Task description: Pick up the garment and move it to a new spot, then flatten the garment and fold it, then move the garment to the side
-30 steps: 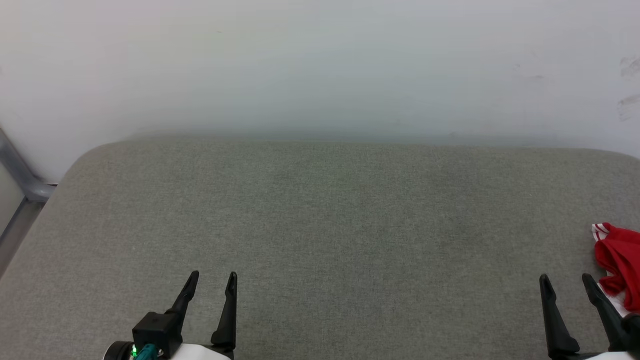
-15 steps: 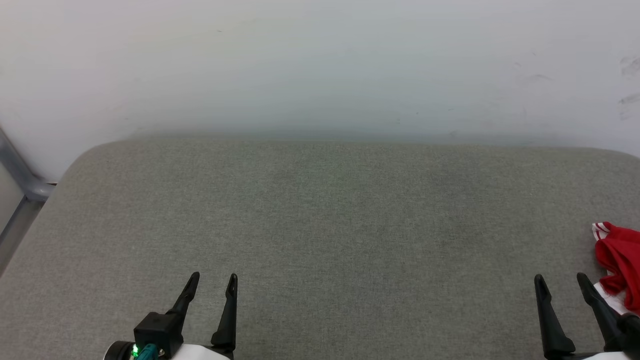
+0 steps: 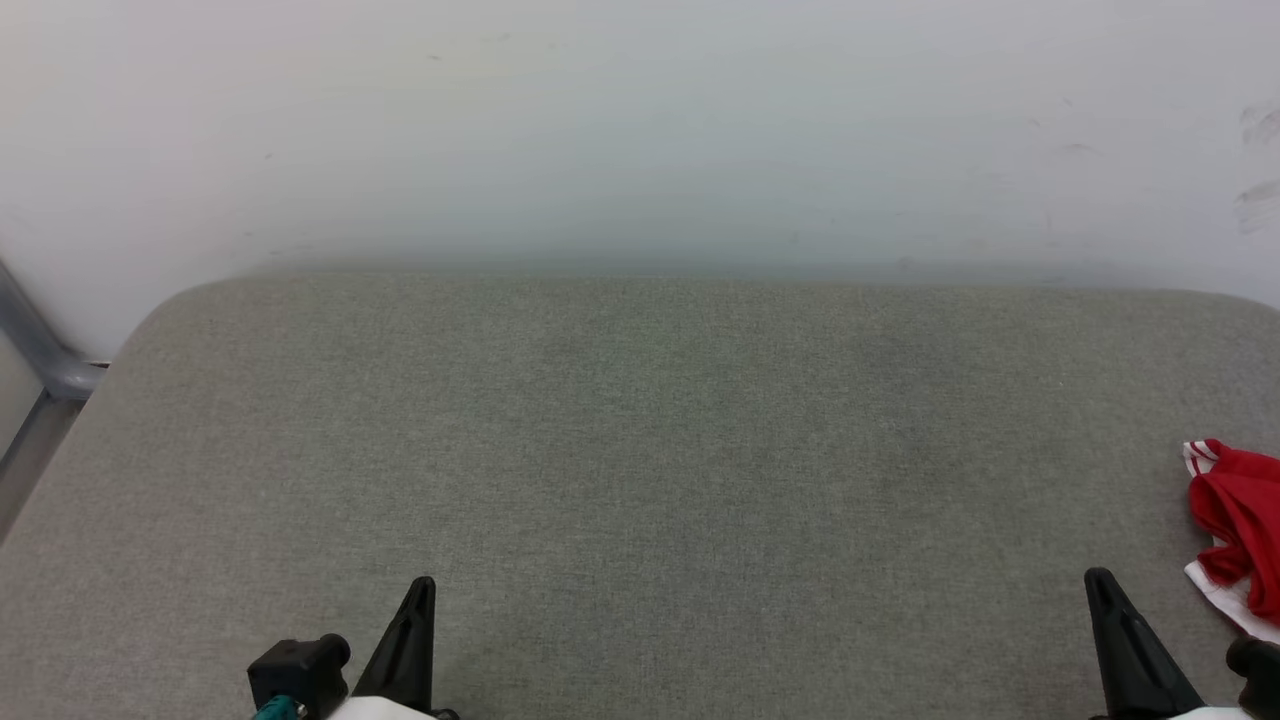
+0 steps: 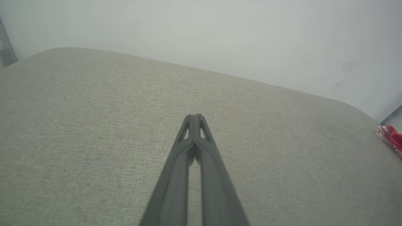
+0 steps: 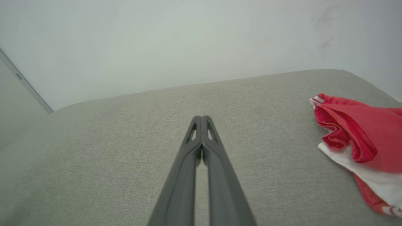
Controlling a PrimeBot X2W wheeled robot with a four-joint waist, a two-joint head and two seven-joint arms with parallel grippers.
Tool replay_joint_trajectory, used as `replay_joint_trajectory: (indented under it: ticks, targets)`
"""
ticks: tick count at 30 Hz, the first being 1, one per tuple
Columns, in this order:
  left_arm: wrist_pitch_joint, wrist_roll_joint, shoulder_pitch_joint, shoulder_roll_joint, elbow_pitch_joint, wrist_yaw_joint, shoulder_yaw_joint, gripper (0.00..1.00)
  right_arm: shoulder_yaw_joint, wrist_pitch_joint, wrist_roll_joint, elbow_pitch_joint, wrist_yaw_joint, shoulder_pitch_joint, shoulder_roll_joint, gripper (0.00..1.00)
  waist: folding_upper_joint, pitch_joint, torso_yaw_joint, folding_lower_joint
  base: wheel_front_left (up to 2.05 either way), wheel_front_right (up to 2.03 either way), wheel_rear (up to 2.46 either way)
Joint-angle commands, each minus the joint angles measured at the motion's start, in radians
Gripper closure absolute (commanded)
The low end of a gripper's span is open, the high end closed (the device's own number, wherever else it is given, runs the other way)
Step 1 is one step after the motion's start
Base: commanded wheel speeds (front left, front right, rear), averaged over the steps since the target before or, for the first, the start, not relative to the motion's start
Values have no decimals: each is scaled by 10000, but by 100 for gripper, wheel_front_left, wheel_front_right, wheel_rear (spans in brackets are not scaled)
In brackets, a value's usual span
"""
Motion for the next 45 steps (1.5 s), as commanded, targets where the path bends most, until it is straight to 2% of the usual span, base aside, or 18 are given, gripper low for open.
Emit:
replay_joint_trajectory:
  ticks: [1,22,45]
  targets:
    - [103,-470,-318,-14,-94,-95,188,100,26,5,568,17,-1,-353,-75,100,-1,9,-7,0,0,0,0]
    - [1010,-3595,-779,-382,134,-532,1077,100,198,82,4261,1163,-2,-1281,-191,100,-1,114,-94,0,0,0,0]
    - [1761,-6171,-1145,-696,321,-884,1817,100,276,198,7254,2104,-3,-2047,-232,100,-1,224,-185,0,0,0,0]
